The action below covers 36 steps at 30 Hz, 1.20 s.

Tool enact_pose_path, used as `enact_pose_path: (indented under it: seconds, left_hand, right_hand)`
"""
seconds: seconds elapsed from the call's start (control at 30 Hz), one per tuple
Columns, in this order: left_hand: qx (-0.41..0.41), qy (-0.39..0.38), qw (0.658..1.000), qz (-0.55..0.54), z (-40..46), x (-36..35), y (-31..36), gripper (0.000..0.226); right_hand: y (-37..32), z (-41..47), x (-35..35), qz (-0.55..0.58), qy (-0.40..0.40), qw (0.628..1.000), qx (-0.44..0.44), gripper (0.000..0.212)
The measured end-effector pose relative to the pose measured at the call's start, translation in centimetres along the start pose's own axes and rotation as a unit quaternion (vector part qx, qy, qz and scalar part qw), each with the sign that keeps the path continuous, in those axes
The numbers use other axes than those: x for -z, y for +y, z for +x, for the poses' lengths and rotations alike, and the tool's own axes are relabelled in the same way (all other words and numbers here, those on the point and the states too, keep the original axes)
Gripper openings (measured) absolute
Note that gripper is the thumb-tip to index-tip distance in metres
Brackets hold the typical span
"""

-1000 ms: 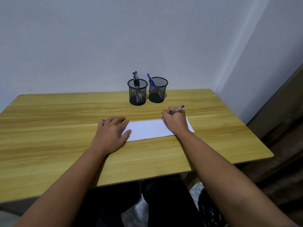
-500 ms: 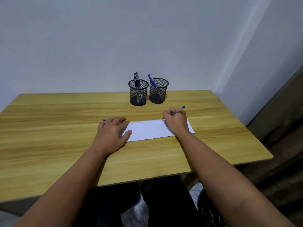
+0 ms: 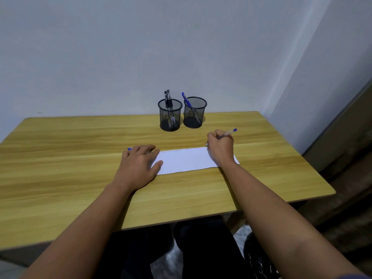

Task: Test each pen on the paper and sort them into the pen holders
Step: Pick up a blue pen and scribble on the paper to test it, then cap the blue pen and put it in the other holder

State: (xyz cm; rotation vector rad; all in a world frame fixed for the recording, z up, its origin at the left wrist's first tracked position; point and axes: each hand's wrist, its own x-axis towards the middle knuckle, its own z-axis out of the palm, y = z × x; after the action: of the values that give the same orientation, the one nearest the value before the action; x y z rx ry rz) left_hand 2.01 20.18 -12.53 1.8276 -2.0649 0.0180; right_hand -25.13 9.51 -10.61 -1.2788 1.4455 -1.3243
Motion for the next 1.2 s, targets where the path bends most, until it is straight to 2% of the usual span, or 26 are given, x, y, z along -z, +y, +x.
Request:
enact_pose_path:
  seconds: [0.07, 0.13, 0.2, 0.27, 0.33, 0.47, 0.57, 0.67, 0.8, 0.93, 1.07, 1.2]
  left_hand:
    - [0.0, -0.003, 1.0, -0.006, 0.1, 0.2, 0.0, 0.053]
    - [-0.005, 0.021, 0.999, -0.043, 0.0, 0.6, 0.1, 0.048]
    - [-0.005, 0.082, 0.993, -0.082, 0.1, 1.2, 0.0, 0.043]
    - [0.013, 0.135, 0.988, -0.075, 0.3, 2.0, -0.7, 0.042]
    - [0.056, 0.141, 0.987, -0.054, 0.6, 2.7, -2.1, 0.043]
    - [0.125, 0.059, 0.99, 0.022, 0.8, 3.4, -5.1, 0.05]
    - [0.158, 0.008, 0.987, 0.03, 0.9, 3.7, -6.0, 0.039]
    - [0.145, -0.001, 0.989, 0.028, 1.0, 3.9, -6.5, 0.033]
    - [0.129, -0.006, 0.992, -0.003, 1.4, 4.3, -6.4, 0.04]
    - [0.084, -0.015, 0.996, -0.013, 3.1, 4.7, -6.2, 0.044]
    - [-0.016, -0.049, 0.999, 0.008, 5.1, 4.5, -5.8, 0.024]
    - [-0.007, -0.071, 0.997, -0.004, 5.9, 4.8, -6.1, 0.019]
  right_hand:
    - [-0.8, 0.5, 0.4, 0.043, -0.006, 0.998, -0.055, 0.034]
    - [-1.8, 0.5, 0.6, 0.072, -0.03, 0.994, -0.08, 0.039]
    - [-3.2, 0.4, 0.6, 0.099, -0.022, 0.993, -0.054, 0.04]
    - [-4.4, 0.3, 0.4, 0.1, 0.002, 0.995, -0.018, 0.04]
    - [-5.2, 0.2, 0.2, 0.091, 0.008, 0.996, 0.004, 0.048]
    - [-6.2, -0.3, 0.0, 0.069, -0.019, 0.997, -0.004, 0.041]
    - [-6.9, -0.9, -0.3, 0.101, -0.053, 0.993, -0.036, 0.036]
    - [-6.6, -1.3, -1.0, 0.087, -0.077, 0.993, -0.032, 0.031]
    - [-6.1, -2.4, -1.9, 0.063, -0.108, 0.992, -0.003, 0.027]
    - [-6.3, -3.4, -2.7, 0.071, -0.161, 0.984, -0.021, 0.021]
    - [-6.3, -3.7, -3.1, 0.072, -0.181, 0.98, -0.038, 0.019]
    - [-5.6, -4.1, -2.8, 0.078, -0.202, 0.976, -0.032, 0.01]
